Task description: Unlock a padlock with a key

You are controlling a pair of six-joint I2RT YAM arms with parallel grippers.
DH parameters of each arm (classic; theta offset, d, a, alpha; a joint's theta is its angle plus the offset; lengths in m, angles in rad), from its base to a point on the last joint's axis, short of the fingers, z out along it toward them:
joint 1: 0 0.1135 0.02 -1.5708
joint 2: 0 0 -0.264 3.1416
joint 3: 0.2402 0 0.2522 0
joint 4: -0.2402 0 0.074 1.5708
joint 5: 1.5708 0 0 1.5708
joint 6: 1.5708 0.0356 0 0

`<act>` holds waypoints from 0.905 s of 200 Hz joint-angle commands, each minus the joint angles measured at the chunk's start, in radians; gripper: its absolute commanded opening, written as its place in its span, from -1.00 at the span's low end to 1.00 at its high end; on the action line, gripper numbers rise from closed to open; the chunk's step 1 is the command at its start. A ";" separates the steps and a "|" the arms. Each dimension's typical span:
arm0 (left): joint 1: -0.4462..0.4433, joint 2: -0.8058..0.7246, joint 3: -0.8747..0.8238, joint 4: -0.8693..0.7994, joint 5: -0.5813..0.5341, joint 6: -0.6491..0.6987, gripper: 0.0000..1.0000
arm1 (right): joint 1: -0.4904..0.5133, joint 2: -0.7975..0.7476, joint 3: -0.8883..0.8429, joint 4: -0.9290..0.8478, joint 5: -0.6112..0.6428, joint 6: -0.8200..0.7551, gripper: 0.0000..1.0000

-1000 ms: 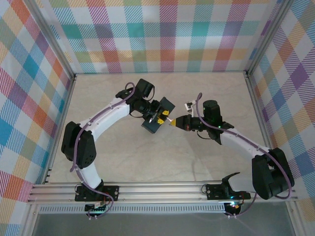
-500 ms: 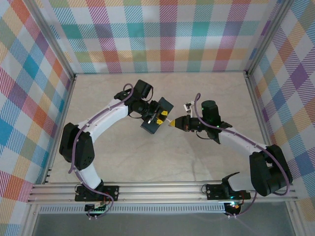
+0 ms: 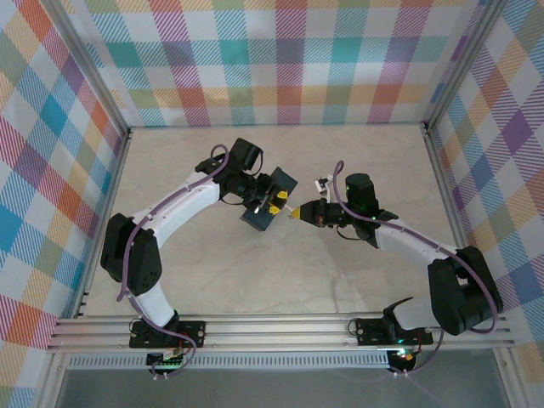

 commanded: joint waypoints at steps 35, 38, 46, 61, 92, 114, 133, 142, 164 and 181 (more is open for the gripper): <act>0.006 -0.057 -0.013 0.044 0.034 -0.008 -0.82 | 0.013 0.027 0.044 0.081 -0.009 0.025 -1.00; 0.006 -0.057 -0.014 0.042 0.033 -0.008 -0.82 | 0.012 0.027 0.044 0.083 -0.009 0.025 -1.00; 0.006 -0.059 -0.015 0.045 0.031 -0.010 -0.83 | 0.015 0.028 0.047 0.081 -0.009 0.025 -1.00; 0.006 -0.059 -0.018 0.046 0.033 -0.010 -0.83 | 0.018 0.026 0.049 0.076 -0.006 0.021 -1.00; 0.004 -0.060 -0.013 0.043 0.030 -0.008 -0.83 | 0.023 0.025 0.053 0.070 0.003 0.021 -1.00; 0.001 -0.060 -0.014 0.035 0.021 -0.005 -0.84 | 0.026 0.030 0.062 0.073 0.014 0.033 -1.00; -0.009 -0.058 -0.016 0.040 0.021 -0.002 -0.84 | 0.034 0.044 0.072 0.096 0.002 0.053 -1.00; -0.013 -0.053 -0.013 0.038 0.022 0.006 -0.84 | 0.035 0.050 0.073 0.116 -0.009 0.072 -1.00; -0.016 -0.048 0.006 -0.012 0.004 0.050 -0.84 | 0.035 0.051 0.079 0.153 -0.026 0.107 -1.00; -0.015 -0.057 -0.016 0.008 -0.001 0.044 -0.85 | 0.035 0.062 0.094 0.160 -0.048 0.134 -1.00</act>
